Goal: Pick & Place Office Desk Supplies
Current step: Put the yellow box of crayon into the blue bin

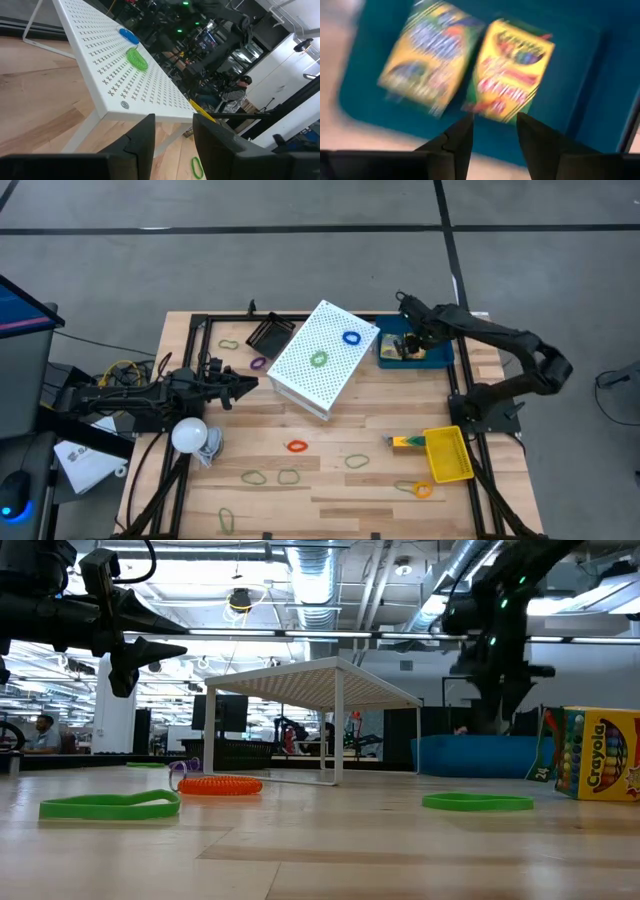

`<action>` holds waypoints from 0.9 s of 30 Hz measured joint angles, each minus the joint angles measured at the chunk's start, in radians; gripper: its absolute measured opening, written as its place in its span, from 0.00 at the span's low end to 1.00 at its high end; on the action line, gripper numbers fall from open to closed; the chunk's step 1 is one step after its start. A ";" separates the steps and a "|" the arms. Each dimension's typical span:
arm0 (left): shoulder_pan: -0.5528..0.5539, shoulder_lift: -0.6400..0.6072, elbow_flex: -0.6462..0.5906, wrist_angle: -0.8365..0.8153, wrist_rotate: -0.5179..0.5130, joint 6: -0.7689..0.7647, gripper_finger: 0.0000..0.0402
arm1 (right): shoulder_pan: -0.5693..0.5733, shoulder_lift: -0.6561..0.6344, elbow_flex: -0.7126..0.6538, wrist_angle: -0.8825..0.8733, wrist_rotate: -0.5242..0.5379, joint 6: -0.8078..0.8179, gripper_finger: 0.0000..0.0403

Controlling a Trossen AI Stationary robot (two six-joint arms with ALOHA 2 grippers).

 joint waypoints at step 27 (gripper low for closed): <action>0.000 0.000 0.000 -0.004 0.000 -0.009 0.32 | 1.216 -0.298 0.000 -0.021 -0.182 0.177 0.47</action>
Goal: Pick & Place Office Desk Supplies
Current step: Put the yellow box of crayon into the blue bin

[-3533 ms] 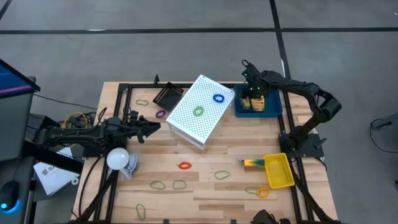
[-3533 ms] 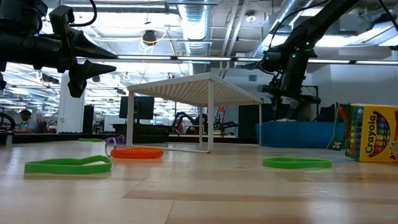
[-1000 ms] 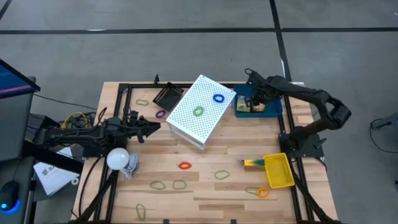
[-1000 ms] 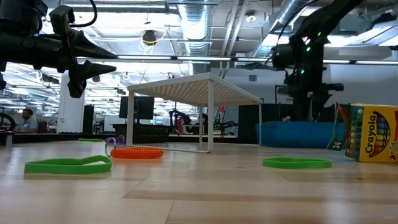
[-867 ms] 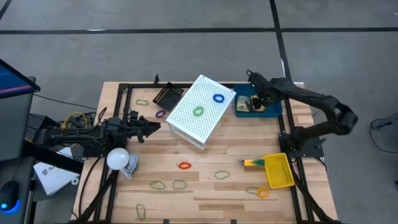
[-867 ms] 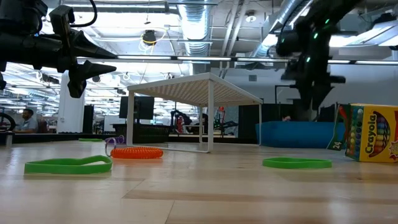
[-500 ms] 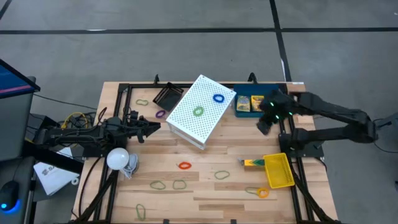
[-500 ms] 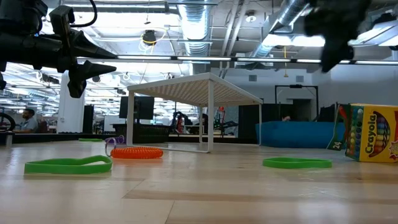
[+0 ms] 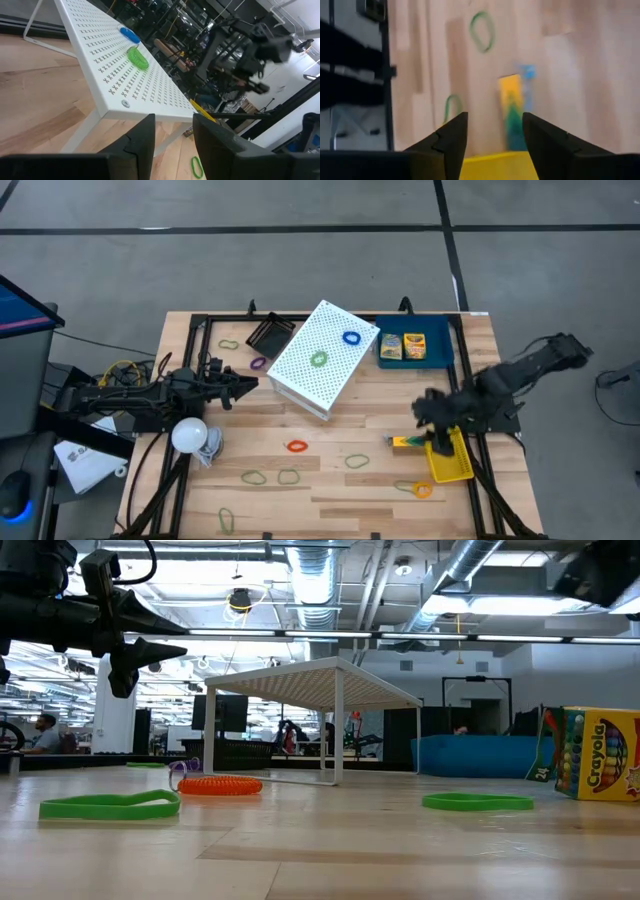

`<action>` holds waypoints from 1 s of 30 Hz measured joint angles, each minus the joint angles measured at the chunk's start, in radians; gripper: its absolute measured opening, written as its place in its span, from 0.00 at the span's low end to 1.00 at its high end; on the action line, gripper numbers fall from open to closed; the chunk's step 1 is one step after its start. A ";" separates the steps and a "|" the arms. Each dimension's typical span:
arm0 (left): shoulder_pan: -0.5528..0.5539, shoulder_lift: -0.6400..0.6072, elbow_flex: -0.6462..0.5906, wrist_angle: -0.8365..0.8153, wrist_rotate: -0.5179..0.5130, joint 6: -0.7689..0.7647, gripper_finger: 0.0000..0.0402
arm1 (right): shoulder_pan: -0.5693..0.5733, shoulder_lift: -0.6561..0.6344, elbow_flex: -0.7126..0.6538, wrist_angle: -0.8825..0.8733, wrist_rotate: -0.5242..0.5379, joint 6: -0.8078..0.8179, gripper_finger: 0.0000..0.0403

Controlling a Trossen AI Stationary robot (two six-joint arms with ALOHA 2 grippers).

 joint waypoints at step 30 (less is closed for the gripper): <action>0.000 0.000 0.000 0.000 0.000 0.003 0.32 | 0.089 0.412 0.000 0.049 0.248 0.012 0.65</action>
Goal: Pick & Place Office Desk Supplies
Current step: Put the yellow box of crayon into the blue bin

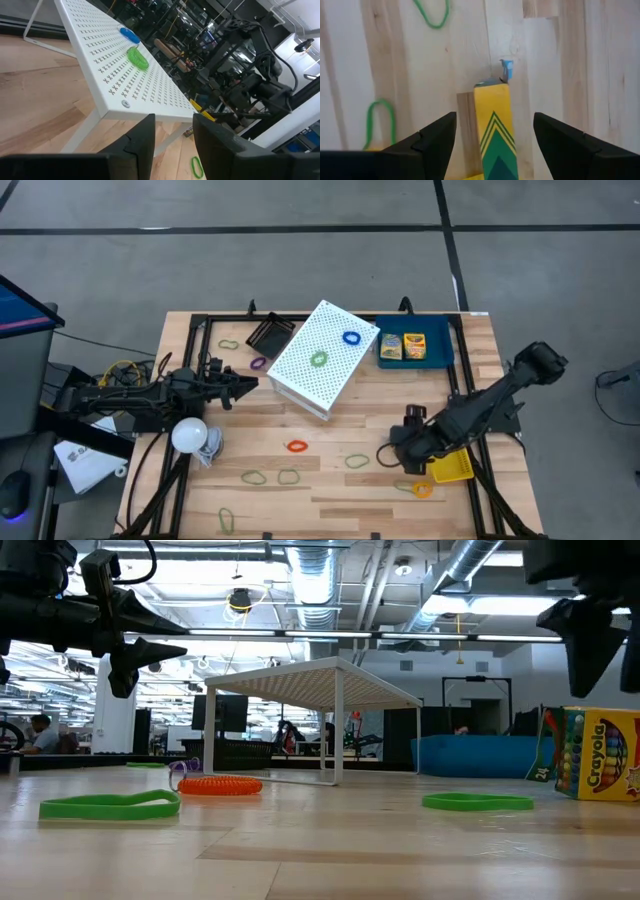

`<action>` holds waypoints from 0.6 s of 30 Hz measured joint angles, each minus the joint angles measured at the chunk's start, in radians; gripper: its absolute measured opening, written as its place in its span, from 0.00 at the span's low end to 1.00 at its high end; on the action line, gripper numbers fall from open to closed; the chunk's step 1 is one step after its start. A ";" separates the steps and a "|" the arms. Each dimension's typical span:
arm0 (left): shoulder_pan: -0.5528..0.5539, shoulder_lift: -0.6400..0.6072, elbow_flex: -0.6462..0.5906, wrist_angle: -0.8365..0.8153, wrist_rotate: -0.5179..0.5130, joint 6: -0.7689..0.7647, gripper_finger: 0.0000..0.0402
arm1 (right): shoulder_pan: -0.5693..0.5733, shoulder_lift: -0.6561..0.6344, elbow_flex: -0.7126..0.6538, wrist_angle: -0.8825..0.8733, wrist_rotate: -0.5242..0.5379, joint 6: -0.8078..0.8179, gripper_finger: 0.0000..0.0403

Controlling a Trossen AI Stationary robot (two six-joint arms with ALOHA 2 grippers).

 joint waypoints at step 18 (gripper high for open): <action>0.000 0.000 0.000 0.000 0.000 0.015 0.32 | -0.013 0.115 -0.090 0.053 -0.011 0.029 0.65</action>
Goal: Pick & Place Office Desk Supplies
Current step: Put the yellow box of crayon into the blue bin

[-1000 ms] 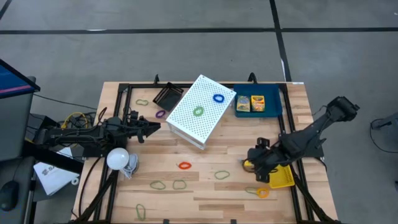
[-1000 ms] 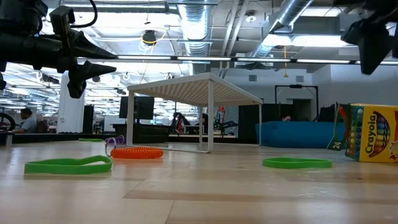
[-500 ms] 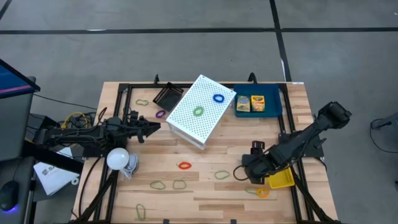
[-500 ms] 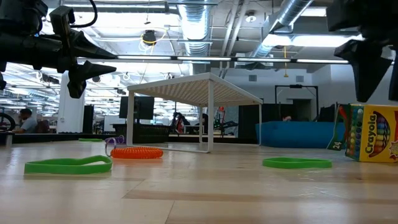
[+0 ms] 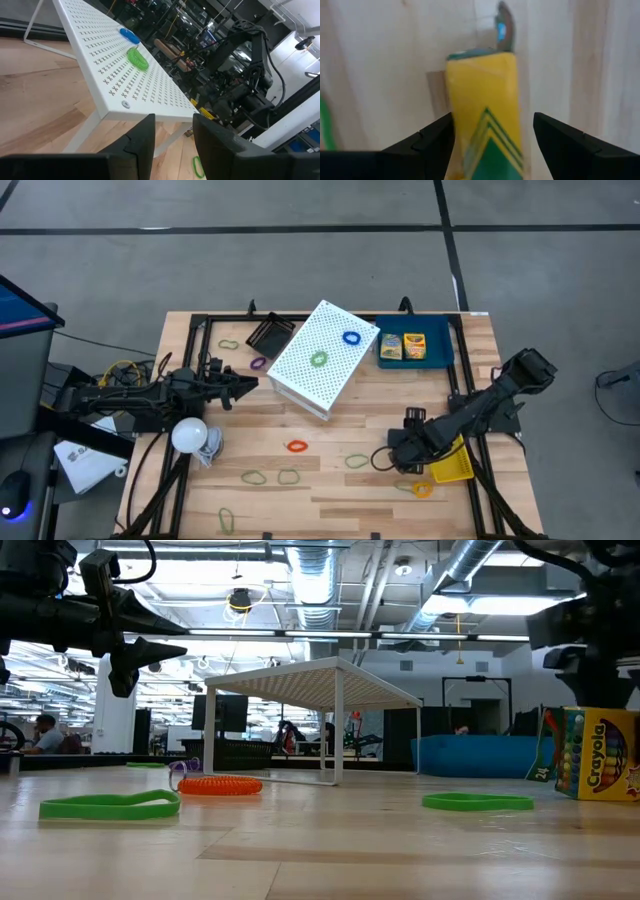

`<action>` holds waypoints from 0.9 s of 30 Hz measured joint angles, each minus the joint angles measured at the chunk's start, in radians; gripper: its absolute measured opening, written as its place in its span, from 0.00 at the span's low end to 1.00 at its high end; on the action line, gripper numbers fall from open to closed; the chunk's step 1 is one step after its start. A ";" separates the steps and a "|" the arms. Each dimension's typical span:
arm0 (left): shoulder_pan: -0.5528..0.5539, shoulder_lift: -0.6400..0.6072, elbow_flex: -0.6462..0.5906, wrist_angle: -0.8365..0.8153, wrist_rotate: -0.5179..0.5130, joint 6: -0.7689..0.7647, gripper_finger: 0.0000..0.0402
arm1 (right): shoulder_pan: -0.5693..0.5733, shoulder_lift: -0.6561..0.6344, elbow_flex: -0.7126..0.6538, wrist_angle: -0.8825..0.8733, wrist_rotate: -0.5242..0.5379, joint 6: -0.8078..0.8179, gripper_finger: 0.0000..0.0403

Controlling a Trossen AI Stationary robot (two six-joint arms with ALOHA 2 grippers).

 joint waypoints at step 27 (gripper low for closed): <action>0.000 0.000 0.000 -0.004 0.000 0.008 0.32 | -0.208 -0.095 0.035 -0.049 -0.024 0.061 0.26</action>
